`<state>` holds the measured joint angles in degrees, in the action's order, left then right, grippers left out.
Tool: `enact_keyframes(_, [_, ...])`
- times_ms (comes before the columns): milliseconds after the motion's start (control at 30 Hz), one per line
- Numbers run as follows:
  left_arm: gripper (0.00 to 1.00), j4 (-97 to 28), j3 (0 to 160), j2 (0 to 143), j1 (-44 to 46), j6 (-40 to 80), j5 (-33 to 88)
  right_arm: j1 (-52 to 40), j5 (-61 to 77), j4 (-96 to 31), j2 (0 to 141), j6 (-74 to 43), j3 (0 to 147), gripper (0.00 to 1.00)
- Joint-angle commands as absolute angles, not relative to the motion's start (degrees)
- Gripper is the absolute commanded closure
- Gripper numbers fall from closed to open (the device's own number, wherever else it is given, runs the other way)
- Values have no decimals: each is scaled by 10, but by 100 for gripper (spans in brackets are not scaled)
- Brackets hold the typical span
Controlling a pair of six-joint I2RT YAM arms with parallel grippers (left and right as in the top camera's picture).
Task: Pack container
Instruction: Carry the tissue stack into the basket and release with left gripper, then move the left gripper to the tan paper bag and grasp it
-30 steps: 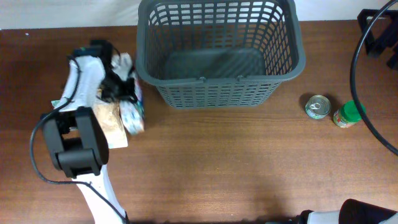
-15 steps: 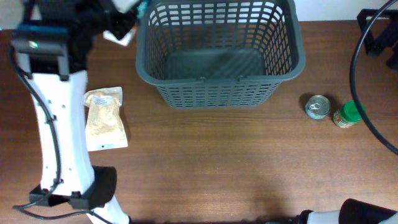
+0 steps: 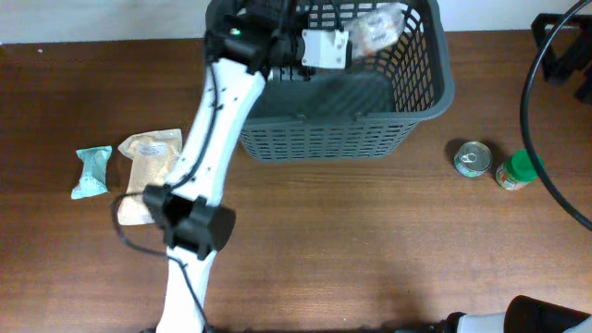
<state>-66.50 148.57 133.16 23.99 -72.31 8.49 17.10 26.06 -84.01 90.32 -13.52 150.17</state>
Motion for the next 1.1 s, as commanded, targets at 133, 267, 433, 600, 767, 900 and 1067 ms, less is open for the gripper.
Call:
enact_keyframes(133, [98,-634,1489,1413,239,-738,-3,169,265,-840,905,-136,1502,1])
enact_keyframes(267, [98,-601,1489,1448,239,-737,-55,169,265,-841,905,-136,1502,1])
enact_keyframes(433, [1,-594,1489,1435,240,-644,-72,169,265,-840,905,-136,1502,1])
enact_keyframes(600, [1,-594,1494,1355,236,-471,-74,169,265,-840,905,-136,1502,1])
enact_keyframes(767, [1,-659,1510,1205,233,-351,-74,169,265,-840,905,-136,1502,1])
enact_keyframes(900, [1,-747,1510,1123,204,-337,-74,169,265,-841,905,-136,1502,1])
enact_keyframes(1067, [1,-857,1508,1101,99,-192,-76,169,265,-840,905,-136,1502,1])
